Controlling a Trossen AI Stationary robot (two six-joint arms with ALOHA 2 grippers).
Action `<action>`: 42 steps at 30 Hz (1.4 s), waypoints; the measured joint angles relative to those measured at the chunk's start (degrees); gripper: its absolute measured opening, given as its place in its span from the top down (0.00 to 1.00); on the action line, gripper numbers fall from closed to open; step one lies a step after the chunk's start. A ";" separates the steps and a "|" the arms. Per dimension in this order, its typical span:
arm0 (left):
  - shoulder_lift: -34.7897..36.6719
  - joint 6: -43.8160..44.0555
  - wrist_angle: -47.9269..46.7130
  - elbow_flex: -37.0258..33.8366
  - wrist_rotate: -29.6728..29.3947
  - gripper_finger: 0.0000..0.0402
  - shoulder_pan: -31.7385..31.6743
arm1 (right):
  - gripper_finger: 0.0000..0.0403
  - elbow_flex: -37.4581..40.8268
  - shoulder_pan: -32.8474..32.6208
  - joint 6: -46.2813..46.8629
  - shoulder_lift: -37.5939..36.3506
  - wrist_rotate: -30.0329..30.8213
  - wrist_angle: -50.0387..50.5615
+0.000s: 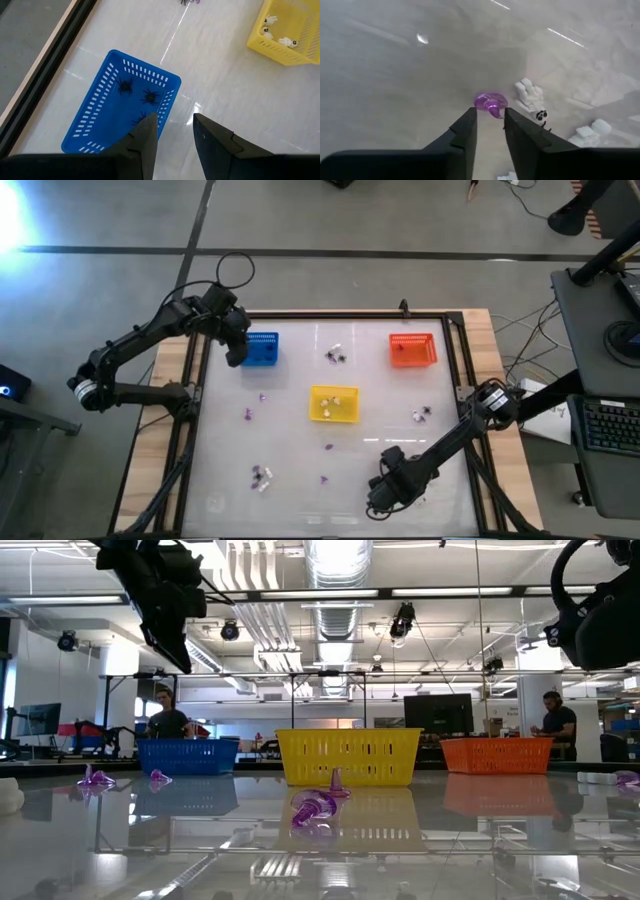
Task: Sort Halloween decoration
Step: Put the purple witch hat toy into the orange bin
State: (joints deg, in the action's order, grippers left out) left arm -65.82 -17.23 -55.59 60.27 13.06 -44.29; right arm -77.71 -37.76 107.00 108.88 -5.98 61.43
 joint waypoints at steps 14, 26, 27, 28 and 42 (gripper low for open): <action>0.00 0.83 0.00 0.00 0.00 0.73 0.00 | 0.98 0.98 0.00 0.00 -0.08 -0.06 -0.12; 0.00 1.29 0.00 0.00 0.00 0.73 0.00 | 0.98 -1.93 -0.33 -0.04 -0.46 1.78 -0.24; 0.00 1.29 0.00 0.00 0.00 0.73 0.00 | 0.98 -2.27 -0.35 -0.05 -0.46 2.20 -0.21; 0.00 1.29 0.00 0.00 0.00 0.73 0.00 | 0.98 -2.60 -0.37 -0.06 -0.46 2.77 -0.03; 0.00 1.90 0.00 0.00 0.00 0.73 0.00 | 0.98 -4.02 2.64 -1.72 -0.89 8.78 1.73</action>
State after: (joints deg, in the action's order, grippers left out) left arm -65.82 -15.33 -55.59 60.27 13.06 -44.29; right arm -81.73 -35.11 105.28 107.99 2.80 63.16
